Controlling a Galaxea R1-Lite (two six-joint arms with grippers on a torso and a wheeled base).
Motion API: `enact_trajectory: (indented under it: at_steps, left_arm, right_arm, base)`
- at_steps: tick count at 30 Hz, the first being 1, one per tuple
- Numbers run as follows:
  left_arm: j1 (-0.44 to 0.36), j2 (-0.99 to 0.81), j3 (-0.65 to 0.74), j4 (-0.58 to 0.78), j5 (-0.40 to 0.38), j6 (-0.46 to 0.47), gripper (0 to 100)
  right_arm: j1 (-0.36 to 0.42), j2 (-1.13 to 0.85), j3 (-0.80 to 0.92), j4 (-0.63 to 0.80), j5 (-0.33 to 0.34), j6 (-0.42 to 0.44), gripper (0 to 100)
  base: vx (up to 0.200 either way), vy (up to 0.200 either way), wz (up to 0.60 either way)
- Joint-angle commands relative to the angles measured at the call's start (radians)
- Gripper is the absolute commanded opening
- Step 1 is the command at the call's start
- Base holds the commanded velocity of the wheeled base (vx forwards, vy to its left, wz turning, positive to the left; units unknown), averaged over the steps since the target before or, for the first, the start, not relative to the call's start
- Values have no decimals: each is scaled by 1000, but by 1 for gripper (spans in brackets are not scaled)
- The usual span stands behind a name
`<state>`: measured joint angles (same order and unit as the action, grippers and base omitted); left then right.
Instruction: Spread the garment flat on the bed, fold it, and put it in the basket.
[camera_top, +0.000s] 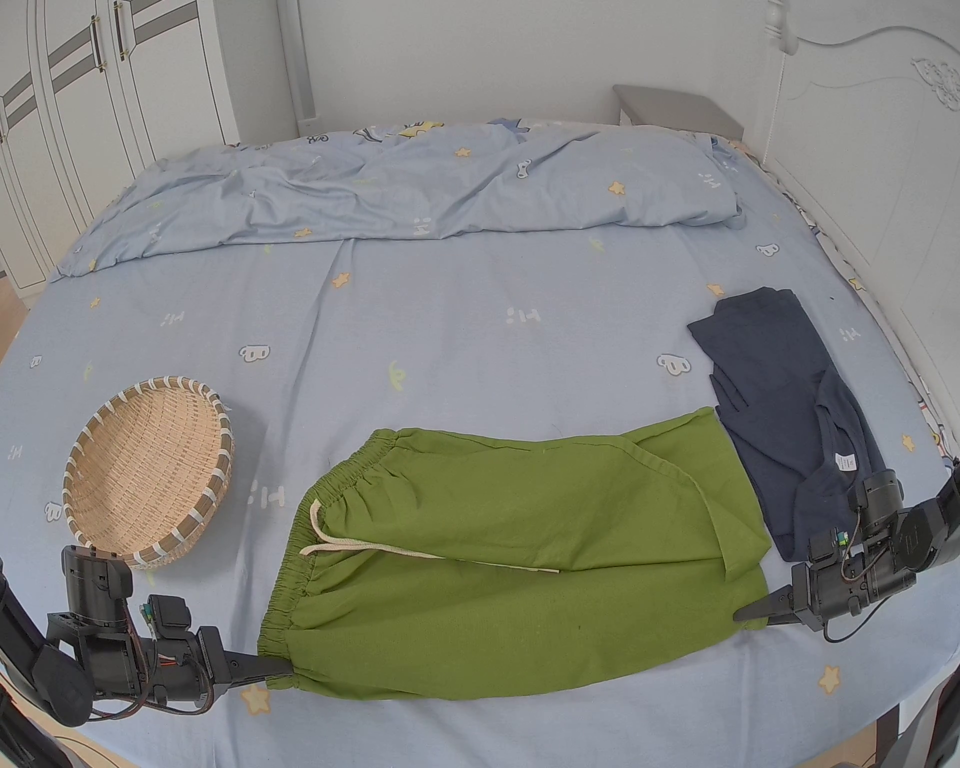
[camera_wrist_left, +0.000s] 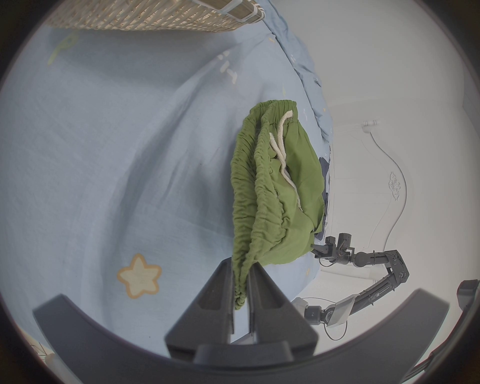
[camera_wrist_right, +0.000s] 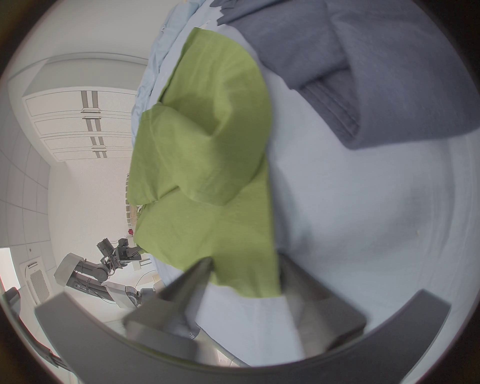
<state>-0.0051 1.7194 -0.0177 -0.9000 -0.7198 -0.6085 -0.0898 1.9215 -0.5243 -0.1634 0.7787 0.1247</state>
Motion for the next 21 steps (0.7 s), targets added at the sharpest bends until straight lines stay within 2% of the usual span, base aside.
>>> enact_trajectory:
  at_steps: [1,7,15,21]
  left_arm:
    - [8,2,4,0,0,0,0]
    - [62,0,1,7,-1,0,0]
    - [63,-34,10,67,-3,29,0]
    - [80,-44,2,197,-3,167,0]
  right_arm:
    - [-21,8,7,4,5,0,0]
    - [-70,-30,44,15,4,-14,0]
    - [-13,-208,118,114,-6,-16,0]
    - [35,-225,175,142,-32,-16,0]
  base:
    - [0,0,0]
    - [0,0,0]
    - [0,0,0]
    - [0,0,0]
